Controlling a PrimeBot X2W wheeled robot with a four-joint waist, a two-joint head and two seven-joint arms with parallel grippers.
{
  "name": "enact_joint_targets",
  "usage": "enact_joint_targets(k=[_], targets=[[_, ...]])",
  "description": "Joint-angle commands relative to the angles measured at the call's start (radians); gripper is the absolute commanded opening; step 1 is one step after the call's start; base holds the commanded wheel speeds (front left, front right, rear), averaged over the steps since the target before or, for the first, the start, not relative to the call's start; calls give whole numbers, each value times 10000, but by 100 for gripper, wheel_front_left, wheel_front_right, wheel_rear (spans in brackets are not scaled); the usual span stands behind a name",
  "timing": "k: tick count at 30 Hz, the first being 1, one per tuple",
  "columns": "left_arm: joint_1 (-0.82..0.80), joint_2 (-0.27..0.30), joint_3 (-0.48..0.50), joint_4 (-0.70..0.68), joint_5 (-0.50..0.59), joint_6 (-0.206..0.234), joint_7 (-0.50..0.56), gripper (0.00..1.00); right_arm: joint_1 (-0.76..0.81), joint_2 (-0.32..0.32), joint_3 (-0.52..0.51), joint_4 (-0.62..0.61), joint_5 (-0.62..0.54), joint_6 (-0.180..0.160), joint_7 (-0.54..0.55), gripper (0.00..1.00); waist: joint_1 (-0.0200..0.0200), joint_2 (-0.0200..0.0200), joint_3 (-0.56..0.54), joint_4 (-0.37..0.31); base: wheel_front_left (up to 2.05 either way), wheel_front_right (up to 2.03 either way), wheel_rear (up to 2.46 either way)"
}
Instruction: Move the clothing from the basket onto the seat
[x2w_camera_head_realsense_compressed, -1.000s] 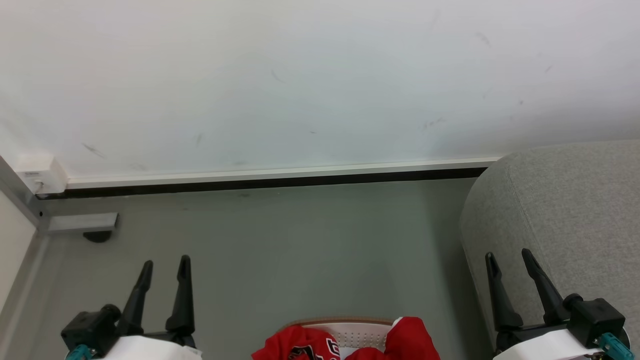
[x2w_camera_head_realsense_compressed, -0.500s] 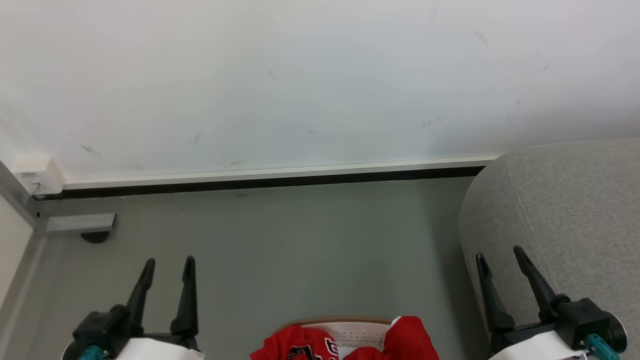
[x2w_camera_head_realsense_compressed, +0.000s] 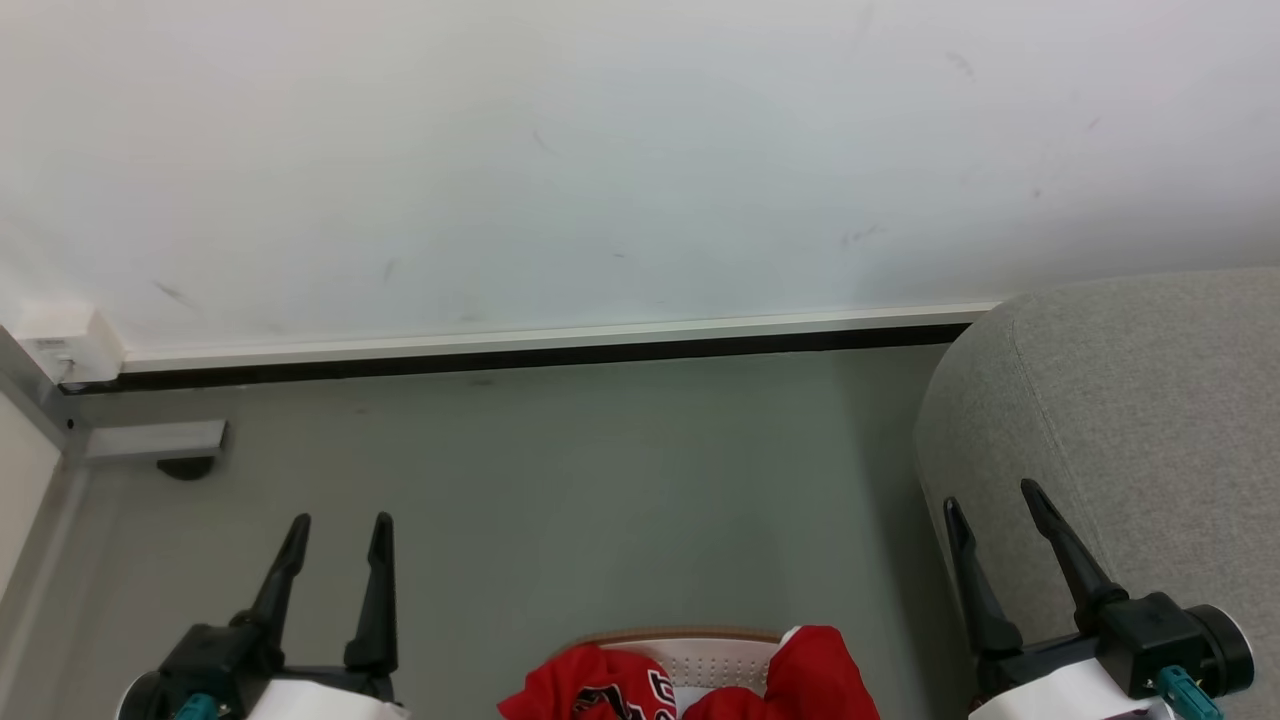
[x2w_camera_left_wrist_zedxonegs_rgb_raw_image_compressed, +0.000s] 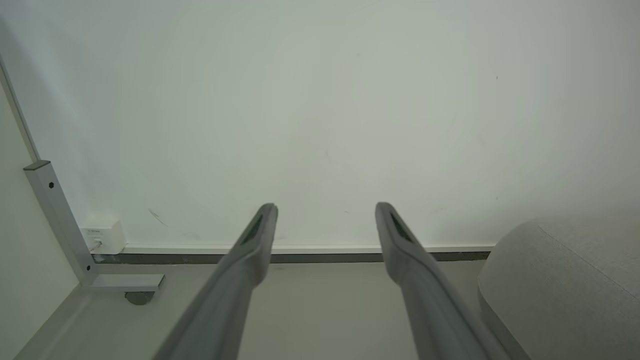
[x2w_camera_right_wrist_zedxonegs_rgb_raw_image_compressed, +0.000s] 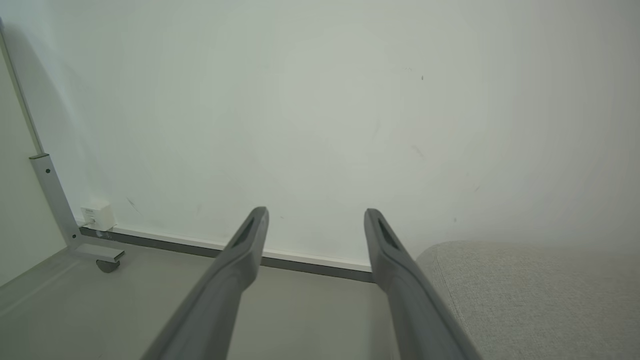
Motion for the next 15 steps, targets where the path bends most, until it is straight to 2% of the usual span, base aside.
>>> enact_joint_targets(k=[1,15], targets=[[-58,35,21,-13,355,-29,-79,100,-134,46,-22,-84,-163,-20,-79,100,-1,0,21,-3,0,0,0],[-92,14,25,-18,379,-66,-84,100,-114,45,47,-85,-65,-21,-82,100,-1,0,92,-27,0,0,0]])
